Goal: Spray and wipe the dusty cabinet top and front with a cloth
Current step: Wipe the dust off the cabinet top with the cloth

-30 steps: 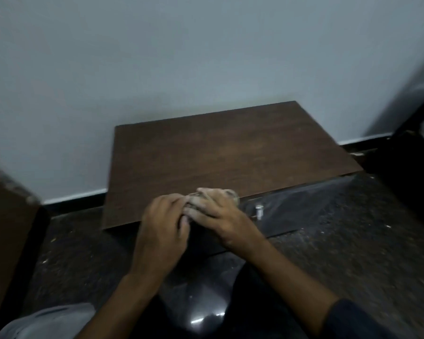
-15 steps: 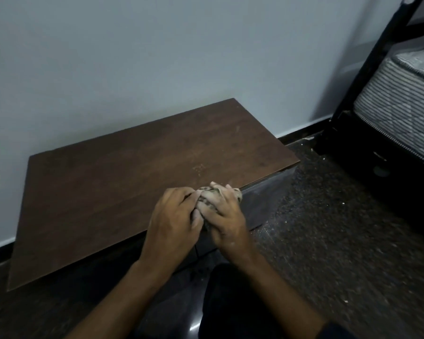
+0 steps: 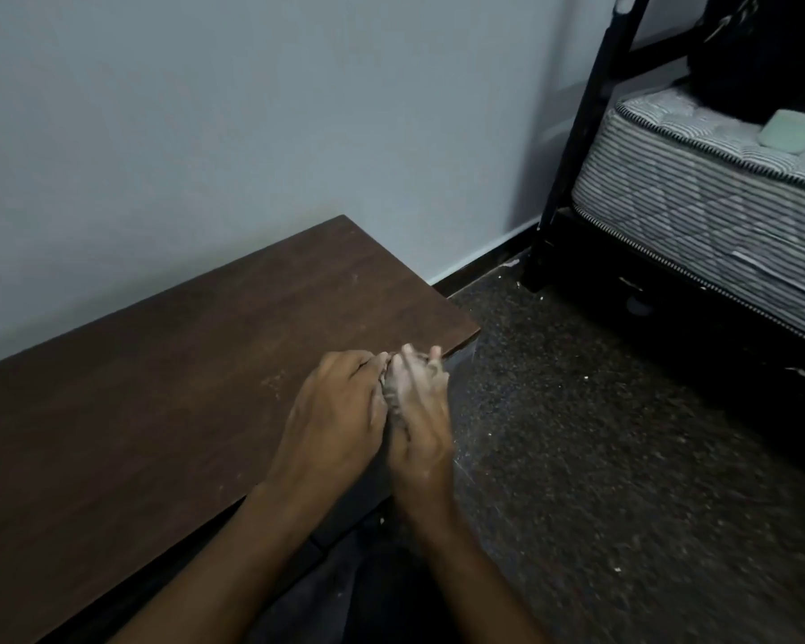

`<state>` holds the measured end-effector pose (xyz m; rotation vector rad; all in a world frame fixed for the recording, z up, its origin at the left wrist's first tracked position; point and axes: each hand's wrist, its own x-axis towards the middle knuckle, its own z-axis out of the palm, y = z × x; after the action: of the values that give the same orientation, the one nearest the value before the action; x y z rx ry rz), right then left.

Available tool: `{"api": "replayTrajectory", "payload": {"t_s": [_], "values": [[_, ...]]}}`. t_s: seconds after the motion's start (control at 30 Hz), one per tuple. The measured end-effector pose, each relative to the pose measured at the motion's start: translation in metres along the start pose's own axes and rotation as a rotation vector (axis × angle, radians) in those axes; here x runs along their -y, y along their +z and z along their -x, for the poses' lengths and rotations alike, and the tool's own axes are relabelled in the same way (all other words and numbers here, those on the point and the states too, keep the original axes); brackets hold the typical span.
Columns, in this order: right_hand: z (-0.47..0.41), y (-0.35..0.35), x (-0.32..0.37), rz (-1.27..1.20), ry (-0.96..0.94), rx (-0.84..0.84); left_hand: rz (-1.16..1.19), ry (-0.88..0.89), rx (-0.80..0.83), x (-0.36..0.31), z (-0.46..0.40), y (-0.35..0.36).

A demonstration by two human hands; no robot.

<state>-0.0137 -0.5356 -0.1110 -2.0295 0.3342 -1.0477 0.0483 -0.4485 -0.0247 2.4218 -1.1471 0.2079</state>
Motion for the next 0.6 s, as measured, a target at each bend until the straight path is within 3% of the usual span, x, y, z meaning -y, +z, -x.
{"api": "replayTrajectory", "payload": {"t_s": [0.27,0.47,0.6], "values": [[-0.056,-0.029,-0.029,-0.059,0.334,-0.223,-0.017,0.036,0.051,0.002,-0.017,0.000],[0.001,-0.004,0.011,0.068,0.015,0.065,0.053,-0.108,0.015,0.020,0.031,-0.029],[-0.036,-0.020,-0.004,0.178,0.134,0.014,0.019,-0.250,-0.017,0.039,0.094,-0.067]]}}
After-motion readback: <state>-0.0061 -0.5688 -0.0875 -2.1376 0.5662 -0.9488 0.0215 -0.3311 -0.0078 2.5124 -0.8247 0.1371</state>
